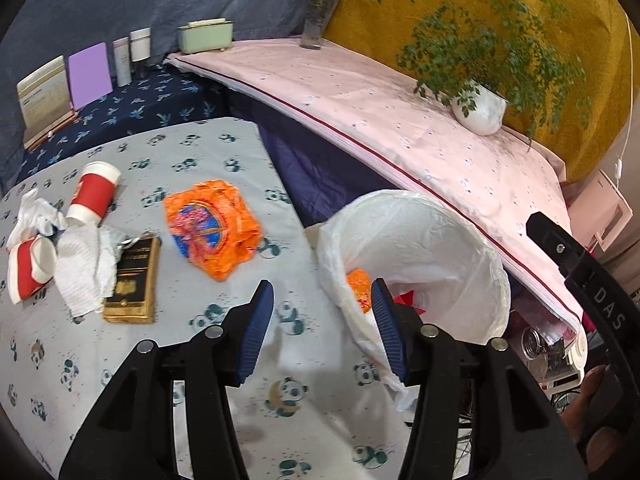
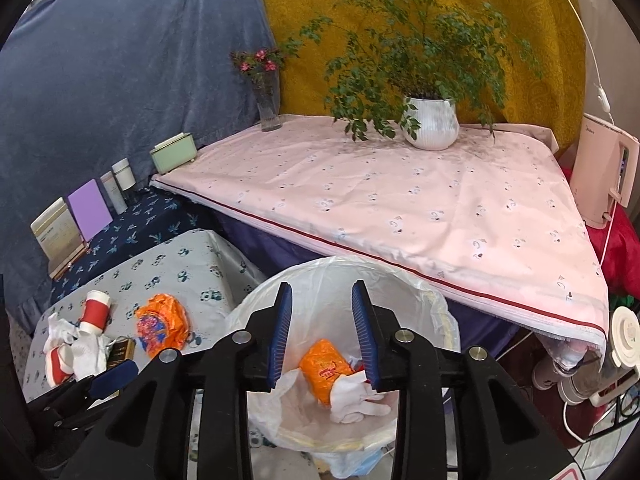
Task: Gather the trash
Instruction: 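Move both open tools back over the table, then grasp the white wipe with the right tool while the left tool grasps the red-white paper cup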
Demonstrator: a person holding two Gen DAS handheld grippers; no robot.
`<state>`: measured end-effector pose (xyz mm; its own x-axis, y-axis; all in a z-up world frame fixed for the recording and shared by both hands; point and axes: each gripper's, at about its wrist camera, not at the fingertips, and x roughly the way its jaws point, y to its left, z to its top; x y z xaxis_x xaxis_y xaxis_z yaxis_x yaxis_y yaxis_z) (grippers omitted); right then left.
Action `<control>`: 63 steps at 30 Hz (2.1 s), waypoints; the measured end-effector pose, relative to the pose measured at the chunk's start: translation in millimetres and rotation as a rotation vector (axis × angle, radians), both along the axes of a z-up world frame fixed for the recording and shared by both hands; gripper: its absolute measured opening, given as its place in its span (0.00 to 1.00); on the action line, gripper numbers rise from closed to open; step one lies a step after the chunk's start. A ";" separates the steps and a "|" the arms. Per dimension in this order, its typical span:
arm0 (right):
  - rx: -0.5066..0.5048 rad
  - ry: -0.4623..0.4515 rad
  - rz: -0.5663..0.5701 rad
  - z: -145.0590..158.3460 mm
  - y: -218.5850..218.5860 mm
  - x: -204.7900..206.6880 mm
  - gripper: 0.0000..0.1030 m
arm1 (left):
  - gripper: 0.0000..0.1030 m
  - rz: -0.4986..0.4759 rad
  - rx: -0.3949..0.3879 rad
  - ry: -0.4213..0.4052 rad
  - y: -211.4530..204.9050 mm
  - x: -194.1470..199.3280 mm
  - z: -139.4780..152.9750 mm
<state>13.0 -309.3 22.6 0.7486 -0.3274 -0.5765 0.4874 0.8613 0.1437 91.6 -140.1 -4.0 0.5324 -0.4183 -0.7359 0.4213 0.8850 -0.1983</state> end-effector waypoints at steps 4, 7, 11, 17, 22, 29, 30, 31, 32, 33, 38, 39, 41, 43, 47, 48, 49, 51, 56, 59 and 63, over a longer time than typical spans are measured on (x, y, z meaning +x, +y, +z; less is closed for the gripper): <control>-0.013 0.000 0.036 3.6 22.0 6.3 0.38 | 0.56 0.064 -0.004 -0.017 31.3 3.1 3.1; -0.019 0.003 0.068 5.4 40.7 12.3 0.40 | 0.59 0.110 -0.006 -0.015 54.8 8.4 4.0; -0.028 0.009 0.115 5.9 66.5 20.9 0.44 | 0.68 0.183 0.003 -0.020 88.6 12.8 2.9; -0.036 0.032 0.197 -0.5 110.7 36.8 0.49 | 0.79 0.325 0.014 -0.003 151.3 21.6 -4.7; -0.040 0.057 0.276 -9.9 151.4 53.1 0.52 | 0.83 0.448 0.039 0.009 205.0 27.5 -12.8; -0.050 0.096 0.379 -26.9 207.5 77.6 0.61 | 0.90 0.544 0.054 0.031 259.9 36.0 -24.6; -0.052 0.102 0.391 -29.3 214.1 80.5 0.63 | 0.90 0.551 0.049 0.038 265.7 37.8 -26.8; -0.052 0.108 0.404 -31.9 219.6 83.7 0.64 | 0.91 0.557 0.042 0.045 270.2 39.6 -29.0; -0.053 0.118 0.419 -35.0 226.5 87.9 0.64 | 0.91 0.562 0.033 0.053 276.0 42.3 -31.3; -0.053 0.125 0.430 -37.7 231.8 92.0 0.66 | 0.91 0.568 0.032 0.059 279.2 45.0 -33.2; -0.065 0.162 0.477 -51.8 257.5 112.4 0.66 | 0.91 0.577 0.031 0.080 292.3 63.6 -42.5; -0.066 0.167 0.481 -53.9 261.4 116.5 0.66 | 0.91 0.577 0.029 0.085 293.8 66.6 -44.4; -0.065 0.176 0.487 -57.4 266.5 123.9 0.66 | 0.91 0.578 0.026 0.100 295.6 76.6 -49.6; -0.062 0.184 0.491 -60.7 270.1 132.6 0.66 | 0.91 0.577 0.021 0.116 296.1 85.6 -54.8; -0.062 0.199 0.498 -66.2 275.1 148.4 0.66 | 0.91 0.570 0.002 0.141 294.7 103.0 -64.2; -0.064 0.202 0.500 -67.5 276.7 152.1 0.66 | 0.91 0.566 0.002 0.146 293.8 106.3 -66.0; -0.065 0.203 0.501 -68.5 277.7 154.7 0.66 | 0.91 0.563 0.005 0.150 292.6 109.7 -67.9; -0.065 0.208 0.502 -70.9 279.4 160.4 0.66 | 0.91 0.554 0.013 0.160 290.4 116.8 -73.4; -0.062 0.224 0.510 -79.0 283.7 170.3 0.66 | 0.91 0.555 0.009 0.197 292.7 129.3 -85.3; -0.062 0.232 0.518 -83.2 288.8 175.6 0.66 | 0.82 0.540 -0.013 0.213 297.8 130.2 -87.2; -0.062 0.237 0.530 -87.7 296.8 182.6 0.67 | 0.81 0.546 -0.017 0.203 304.0 125.4 -85.8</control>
